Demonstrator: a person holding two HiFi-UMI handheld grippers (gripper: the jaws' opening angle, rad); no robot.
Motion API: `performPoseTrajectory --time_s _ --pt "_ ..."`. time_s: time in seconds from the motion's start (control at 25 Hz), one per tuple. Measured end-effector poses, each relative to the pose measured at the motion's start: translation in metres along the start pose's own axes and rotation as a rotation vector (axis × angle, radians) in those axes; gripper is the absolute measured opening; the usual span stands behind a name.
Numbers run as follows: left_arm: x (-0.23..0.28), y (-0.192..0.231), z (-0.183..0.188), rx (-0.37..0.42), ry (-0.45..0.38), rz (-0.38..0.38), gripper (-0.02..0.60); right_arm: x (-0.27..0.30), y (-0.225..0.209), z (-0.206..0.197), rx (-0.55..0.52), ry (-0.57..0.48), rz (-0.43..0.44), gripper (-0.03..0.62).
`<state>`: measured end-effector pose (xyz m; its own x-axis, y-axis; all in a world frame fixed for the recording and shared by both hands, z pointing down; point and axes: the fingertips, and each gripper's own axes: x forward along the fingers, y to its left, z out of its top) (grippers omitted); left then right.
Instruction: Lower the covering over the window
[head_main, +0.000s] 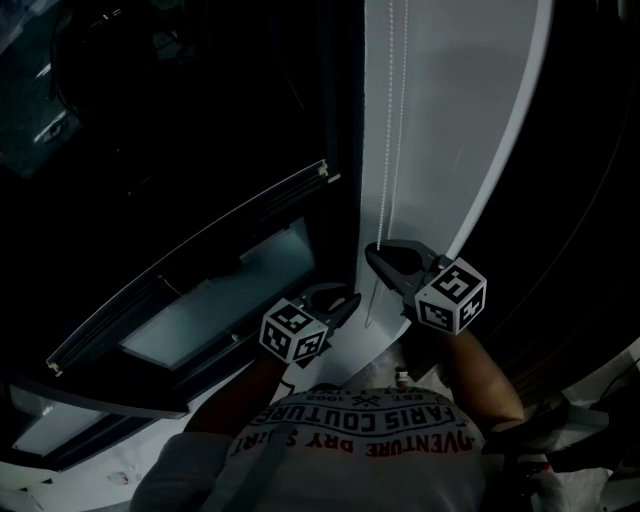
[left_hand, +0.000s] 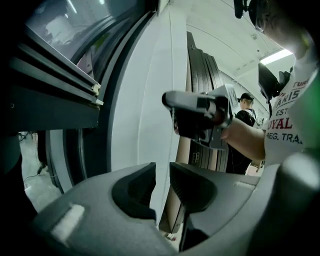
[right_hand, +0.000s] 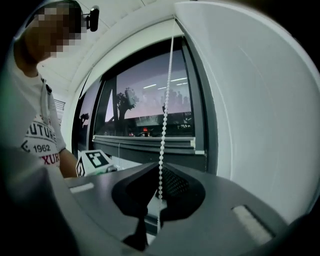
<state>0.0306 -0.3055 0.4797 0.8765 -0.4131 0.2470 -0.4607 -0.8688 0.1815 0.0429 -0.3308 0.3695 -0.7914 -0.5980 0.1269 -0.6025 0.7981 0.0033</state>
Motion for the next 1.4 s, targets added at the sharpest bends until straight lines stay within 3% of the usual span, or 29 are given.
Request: performPoseTrajectory --time_s 0.28,0.6,0.88,0.96,1.04,1.4 --pt "-0.015 -0.005 0.05 0.041 -0.089 0.024 0.091 -0.002 0.004 -0.068 0.094 0.104 -0.01 0.014" --pt "-0.01 -0.022 0.13 0.092 -0.223 -0.043 0.092 0.005 0.019 -0.077 0.107 0.094 0.03 0.014" --pt "-0.015 -0.031 0.18 0.164 -0.267 -0.018 0.091 0.011 0.034 -0.084 0.105 0.088 0.068 0.014" --pt "-0.018 -0.036 0.185 0.162 -0.27 -0.013 0.086 0.011 0.037 -0.086 0.102 0.089 0.075 0.014" --pt "-0.02 -0.036 0.185 0.153 -0.259 0.008 0.015 0.01 0.04 -0.087 0.1 0.088 0.081 0.014" --pt "-0.025 -0.04 0.169 0.123 -0.237 0.038 0.009 0.0 0.053 -0.097 0.126 0.081 0.097 0.014"
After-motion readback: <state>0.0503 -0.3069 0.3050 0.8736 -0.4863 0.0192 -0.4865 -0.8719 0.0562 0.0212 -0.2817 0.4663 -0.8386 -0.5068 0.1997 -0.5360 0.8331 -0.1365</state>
